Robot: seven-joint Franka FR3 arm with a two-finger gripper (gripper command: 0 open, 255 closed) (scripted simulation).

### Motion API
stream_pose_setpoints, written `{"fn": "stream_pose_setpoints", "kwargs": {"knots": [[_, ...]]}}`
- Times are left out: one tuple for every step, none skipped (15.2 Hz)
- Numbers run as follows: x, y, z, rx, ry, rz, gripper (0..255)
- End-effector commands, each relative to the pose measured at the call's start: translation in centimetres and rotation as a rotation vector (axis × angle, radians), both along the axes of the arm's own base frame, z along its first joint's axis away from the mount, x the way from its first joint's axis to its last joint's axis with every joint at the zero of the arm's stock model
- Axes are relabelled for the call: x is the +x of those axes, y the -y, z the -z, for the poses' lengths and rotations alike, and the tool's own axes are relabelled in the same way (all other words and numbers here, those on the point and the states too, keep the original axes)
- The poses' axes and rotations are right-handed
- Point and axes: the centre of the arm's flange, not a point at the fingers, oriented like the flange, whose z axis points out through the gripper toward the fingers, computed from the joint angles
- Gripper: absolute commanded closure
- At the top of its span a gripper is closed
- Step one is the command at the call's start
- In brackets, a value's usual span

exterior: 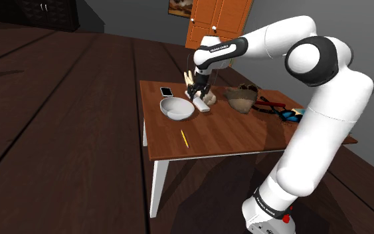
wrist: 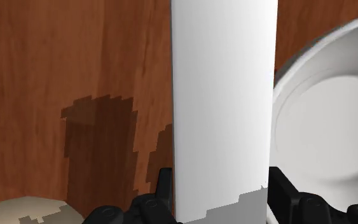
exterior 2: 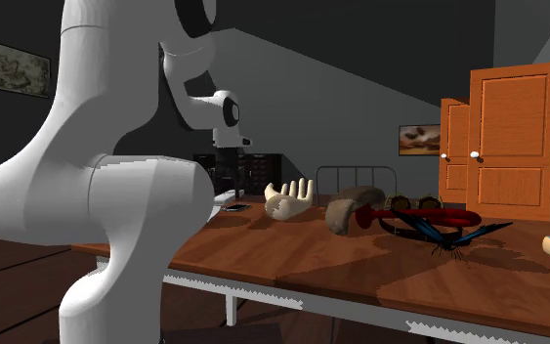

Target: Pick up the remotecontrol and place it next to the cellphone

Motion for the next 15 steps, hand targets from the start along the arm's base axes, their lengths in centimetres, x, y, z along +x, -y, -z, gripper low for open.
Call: {"fn": "stream_pose_setpoints", "kwargs": {"knots": [[2.4,-1.7,-0.3,0.001,0.001,0.001,255],[3.5,-2.4,-0.3,0.001,0.001,0.001,255],[4.5,-3.2,-0.3,0.001,0.001,0.001,255],[5.6,-4.0,-0.3,0.001,0.001,0.001,255],[6.7,-4.7,-0.4,0.001,0.001,0.001,255],[7.8,-5.5,-0.4,0.001,0.001,0.001,255],[8.9,-6.2,-0.4,0.001,0.001,0.001,255],[10.0,-7.0,-0.4,0.001,0.001,0.001,255],[11.0,-7.7,-0.4,0.001,0.001,0.001,255],[12.1,-8.5,-0.4,0.001,0.001,0.001,255],[13.2,-9.2,-0.4,0.001,0.001,0.001,255],[14.2,-9.9,-0.4,0.001,0.001,0.001,255],[14.2,-9.9,0.1,0.001,0.001,0.001,255],[14.2,-9.9,0.6,0.001,0.001,0.001,255],[14.2,-9.9,1.2,0.001,0.001,0.001,255]]}}
